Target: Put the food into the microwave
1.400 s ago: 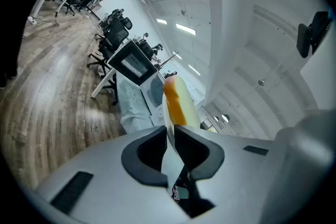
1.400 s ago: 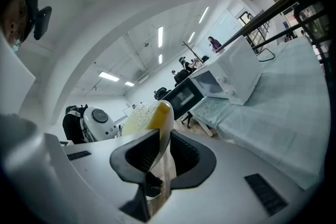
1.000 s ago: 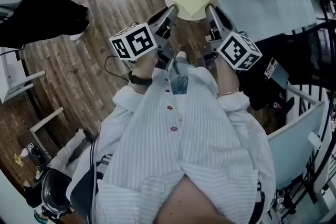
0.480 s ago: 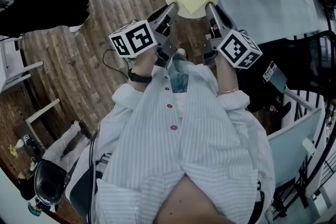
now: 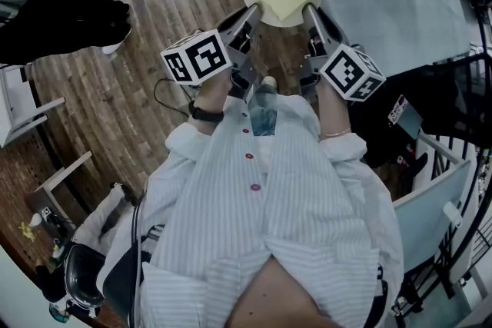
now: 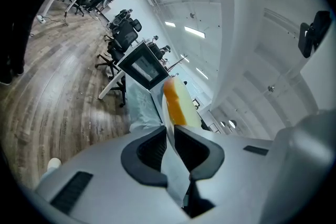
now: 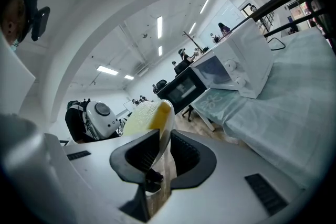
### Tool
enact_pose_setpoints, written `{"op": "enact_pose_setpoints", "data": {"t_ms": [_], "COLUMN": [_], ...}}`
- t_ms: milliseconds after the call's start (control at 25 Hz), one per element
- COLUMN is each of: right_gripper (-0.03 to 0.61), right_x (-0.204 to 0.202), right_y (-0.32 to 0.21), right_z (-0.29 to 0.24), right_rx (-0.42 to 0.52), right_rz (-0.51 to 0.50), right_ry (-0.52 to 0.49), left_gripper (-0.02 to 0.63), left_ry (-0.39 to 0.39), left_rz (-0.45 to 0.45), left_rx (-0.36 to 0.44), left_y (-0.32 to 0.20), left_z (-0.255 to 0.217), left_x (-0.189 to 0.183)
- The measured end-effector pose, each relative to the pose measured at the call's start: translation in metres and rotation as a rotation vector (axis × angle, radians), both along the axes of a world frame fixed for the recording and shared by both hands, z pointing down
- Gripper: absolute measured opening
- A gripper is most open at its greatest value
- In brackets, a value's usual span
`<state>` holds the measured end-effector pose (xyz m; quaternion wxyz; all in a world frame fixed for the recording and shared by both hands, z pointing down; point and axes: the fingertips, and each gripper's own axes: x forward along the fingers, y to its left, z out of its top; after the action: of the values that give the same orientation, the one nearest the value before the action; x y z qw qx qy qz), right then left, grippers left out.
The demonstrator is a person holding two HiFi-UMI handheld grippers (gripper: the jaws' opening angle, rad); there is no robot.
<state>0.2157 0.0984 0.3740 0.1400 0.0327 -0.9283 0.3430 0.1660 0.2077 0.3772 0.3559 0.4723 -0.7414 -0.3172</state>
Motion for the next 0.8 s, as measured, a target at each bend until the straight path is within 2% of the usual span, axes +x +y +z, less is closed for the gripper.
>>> {"op": "enact_pose_setpoints", "data": {"t_ms": [560, 800], "right_gripper": [0.08, 0.081], "right_x": [-0.119, -0.156], "right_y": [0.023, 0.028], "right_z": [-0.006, -0.001], "right_rx": [0.021, 0.02], "right_rz": [0.055, 0.103], "right_ry": [-0.009, -0.006], "left_gripper": [0.044, 0.044], "left_ry": [-0.011, -0.021], "left_rz": [0.063, 0.11], "left_rx": [-0.005, -0.008], "left_y": [0.017, 0.021], "left_z": [-0.003, 0.0], "left_x": [-0.126, -0.169]}}
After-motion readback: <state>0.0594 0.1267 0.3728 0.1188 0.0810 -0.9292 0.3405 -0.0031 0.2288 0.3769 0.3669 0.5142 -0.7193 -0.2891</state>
